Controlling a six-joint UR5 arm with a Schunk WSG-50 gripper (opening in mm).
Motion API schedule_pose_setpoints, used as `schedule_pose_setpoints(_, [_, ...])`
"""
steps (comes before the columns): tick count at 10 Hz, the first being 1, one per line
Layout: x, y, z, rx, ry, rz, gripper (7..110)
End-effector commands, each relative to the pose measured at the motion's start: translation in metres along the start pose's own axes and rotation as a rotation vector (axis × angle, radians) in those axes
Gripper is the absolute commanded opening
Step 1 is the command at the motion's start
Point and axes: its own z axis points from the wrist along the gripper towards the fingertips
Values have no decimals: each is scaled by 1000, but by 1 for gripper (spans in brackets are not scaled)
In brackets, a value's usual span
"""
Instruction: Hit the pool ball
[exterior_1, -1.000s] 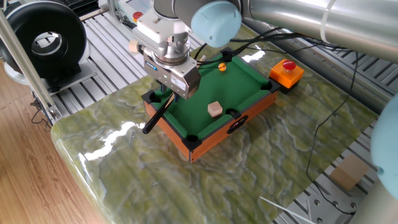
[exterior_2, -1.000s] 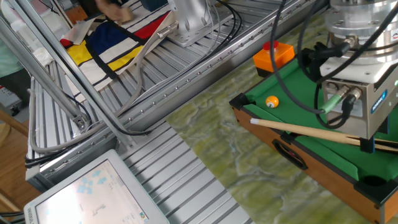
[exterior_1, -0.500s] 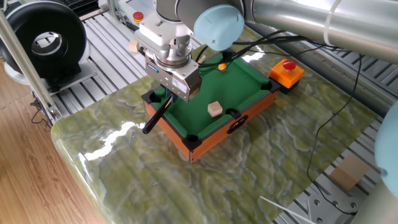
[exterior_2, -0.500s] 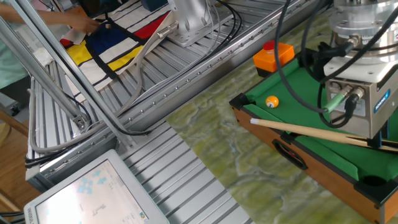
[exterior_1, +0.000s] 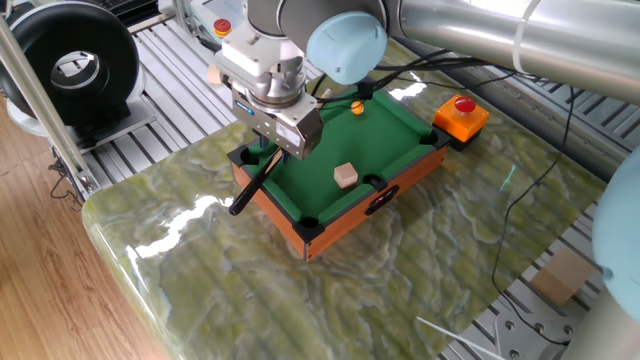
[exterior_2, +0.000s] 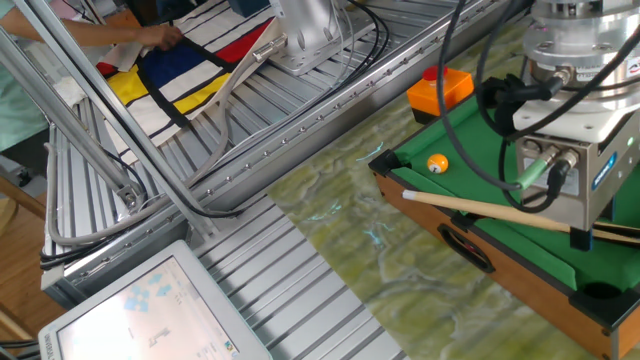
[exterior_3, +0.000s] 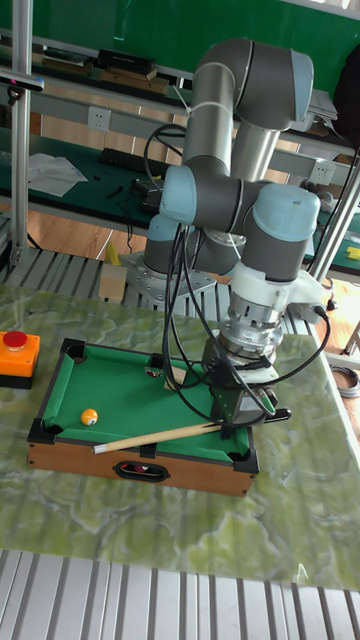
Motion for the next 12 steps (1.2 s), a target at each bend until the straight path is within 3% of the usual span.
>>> schedule_pose_setpoints(1, [-6, -8, 2, 23, -28, -25, 44])
schedule_pose_setpoints(5, [-26, -12, 3, 44, -107, -44, 44])
schedule_pose_setpoints(12, [-19, -1, 4, -5, -89, 8, 44])
